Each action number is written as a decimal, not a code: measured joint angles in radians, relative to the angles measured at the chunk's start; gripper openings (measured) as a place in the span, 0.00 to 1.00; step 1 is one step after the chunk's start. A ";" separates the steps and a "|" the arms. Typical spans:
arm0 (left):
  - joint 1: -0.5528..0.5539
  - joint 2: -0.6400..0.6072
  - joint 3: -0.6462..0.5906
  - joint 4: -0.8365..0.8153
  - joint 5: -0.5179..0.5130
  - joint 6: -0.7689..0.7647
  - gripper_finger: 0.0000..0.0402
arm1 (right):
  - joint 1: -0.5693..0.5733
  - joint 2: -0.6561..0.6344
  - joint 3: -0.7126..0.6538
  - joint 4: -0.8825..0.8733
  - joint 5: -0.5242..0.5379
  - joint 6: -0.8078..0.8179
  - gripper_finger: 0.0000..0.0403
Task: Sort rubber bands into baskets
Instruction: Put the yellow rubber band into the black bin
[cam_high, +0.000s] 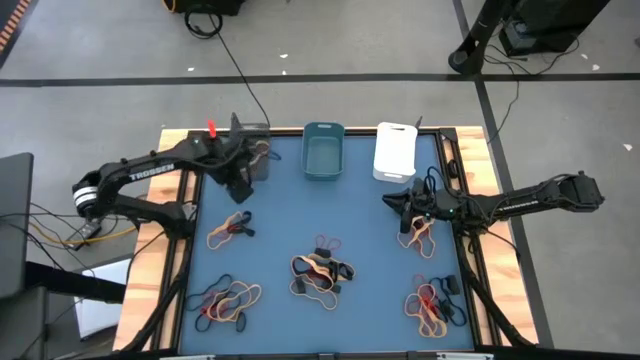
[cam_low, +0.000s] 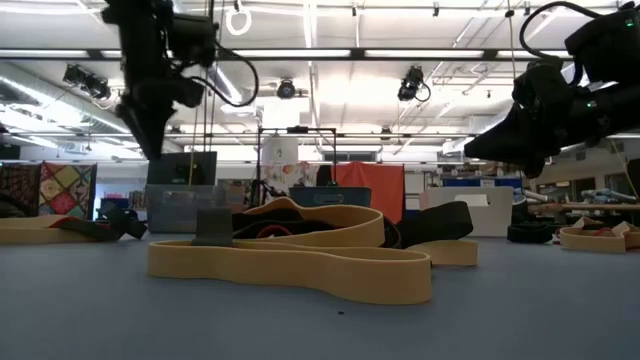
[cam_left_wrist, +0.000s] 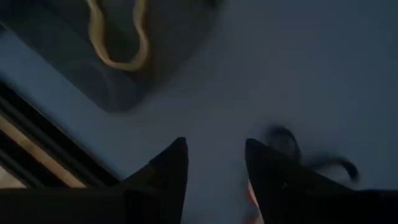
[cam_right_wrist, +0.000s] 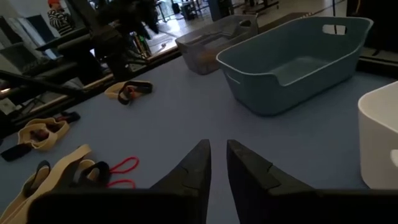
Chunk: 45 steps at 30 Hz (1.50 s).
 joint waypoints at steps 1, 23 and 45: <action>-0.033 -0.004 -0.001 -0.015 0.013 -0.027 0.40 | 0.000 0.000 0.000 0.000 0.000 0.000 0.16; -0.266 -0.007 -0.391 0.237 0.076 -0.230 0.40 | 0.000 0.000 0.000 0.039 -0.026 -0.060 0.16; -0.265 -0.007 -0.448 0.346 0.064 -0.244 0.03 | 0.000 0.005 0.000 0.045 -0.026 -0.061 0.08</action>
